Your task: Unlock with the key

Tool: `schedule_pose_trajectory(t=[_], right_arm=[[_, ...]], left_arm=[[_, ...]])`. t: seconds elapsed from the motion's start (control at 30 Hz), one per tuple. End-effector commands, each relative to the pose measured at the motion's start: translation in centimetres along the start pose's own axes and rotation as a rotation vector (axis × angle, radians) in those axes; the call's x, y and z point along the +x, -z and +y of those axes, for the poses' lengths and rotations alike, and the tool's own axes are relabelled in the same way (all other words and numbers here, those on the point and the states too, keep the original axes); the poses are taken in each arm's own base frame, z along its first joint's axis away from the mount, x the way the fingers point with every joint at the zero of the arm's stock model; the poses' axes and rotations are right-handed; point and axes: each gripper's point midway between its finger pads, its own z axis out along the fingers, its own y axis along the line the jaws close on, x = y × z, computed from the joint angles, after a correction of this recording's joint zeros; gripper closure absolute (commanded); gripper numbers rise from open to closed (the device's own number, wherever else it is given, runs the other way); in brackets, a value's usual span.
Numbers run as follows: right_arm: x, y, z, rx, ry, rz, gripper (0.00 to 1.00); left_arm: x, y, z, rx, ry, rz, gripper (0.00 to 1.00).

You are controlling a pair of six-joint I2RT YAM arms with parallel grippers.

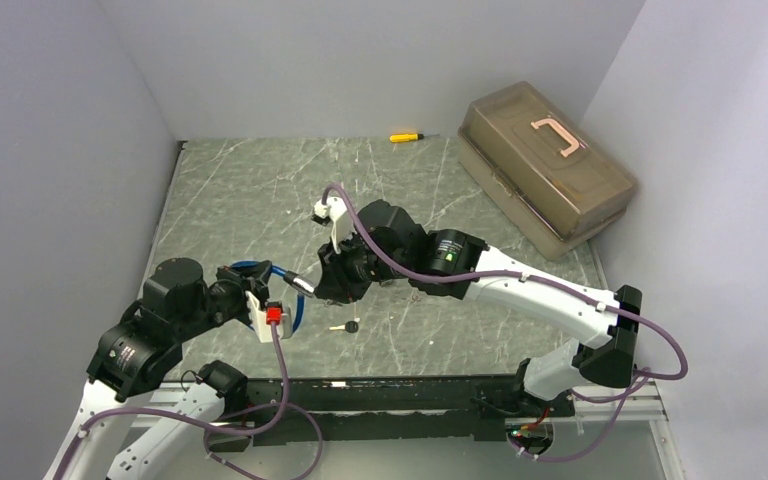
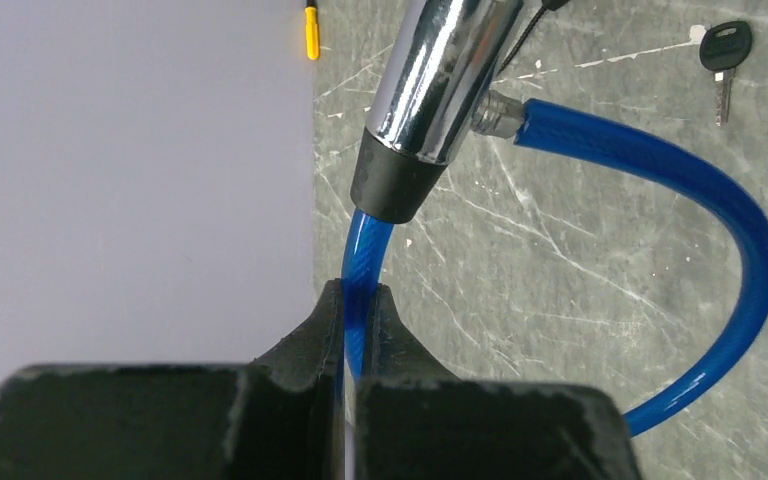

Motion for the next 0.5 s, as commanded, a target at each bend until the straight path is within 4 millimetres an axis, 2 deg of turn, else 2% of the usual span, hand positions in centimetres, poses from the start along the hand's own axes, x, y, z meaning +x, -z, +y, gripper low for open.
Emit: schedule_pose_trajectory(t=[0.0, 0.07, 0.13, 0.3, 0.47], right_arm=[[-3.8, 1.3, 1.3, -0.044, 0.074, -0.165, 0.66], [-4.0, 2.4, 1.1, -0.036, 0.083, -0.188, 0.50], [-4.1, 3.1, 1.0, -0.029, 0.088, -0.197, 0.43], [-3.8, 4.0, 1.2, -0.034, 0.106, -0.189, 0.38], [-4.1, 4.4, 2.4, -0.092, 0.125, -0.188, 0.35]], left_arm=[[-3.6, -0.2, 1.3, -0.020, -0.013, -0.170, 1.00], [-3.5, -0.3, 1.4, -0.020, 0.020, -0.165, 1.00], [-3.3, -0.3, 1.3, -0.023, 0.035, -0.157, 1.00], [-2.9, -0.3, 1.4, -0.029, 0.048, -0.131, 1.00], [-2.8, -0.1, 1.7, -0.035, 0.058, -0.119, 1.00]])
